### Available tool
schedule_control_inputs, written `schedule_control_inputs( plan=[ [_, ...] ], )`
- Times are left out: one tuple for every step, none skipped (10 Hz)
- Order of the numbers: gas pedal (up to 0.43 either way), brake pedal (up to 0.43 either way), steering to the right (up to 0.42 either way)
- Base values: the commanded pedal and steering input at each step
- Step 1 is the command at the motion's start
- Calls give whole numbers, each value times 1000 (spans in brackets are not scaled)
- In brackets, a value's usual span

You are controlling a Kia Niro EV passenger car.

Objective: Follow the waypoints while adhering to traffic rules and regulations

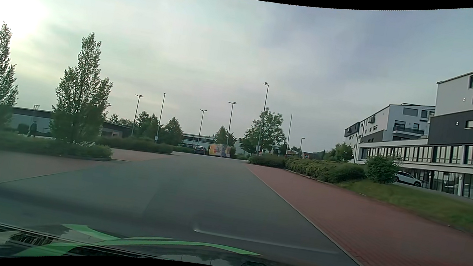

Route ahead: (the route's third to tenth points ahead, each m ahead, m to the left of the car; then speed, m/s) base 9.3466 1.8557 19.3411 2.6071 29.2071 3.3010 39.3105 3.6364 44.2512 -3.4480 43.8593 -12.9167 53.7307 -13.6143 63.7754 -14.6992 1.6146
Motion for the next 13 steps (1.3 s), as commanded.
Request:
schedule_control_inputs(
  plan=[
    [0,110,-500],
    [0,134,-482],
    [0,134,-467],
    [0,134,-446],
    [0,128,-421],
    [0,122,-395],
    [0,122,-366],
    [0,110,-336],
    [0,98,-307],
    [0,91,-271],
    [0,73,-235],
    [0,55,-202],
    [0,61,-158]
  ],
)
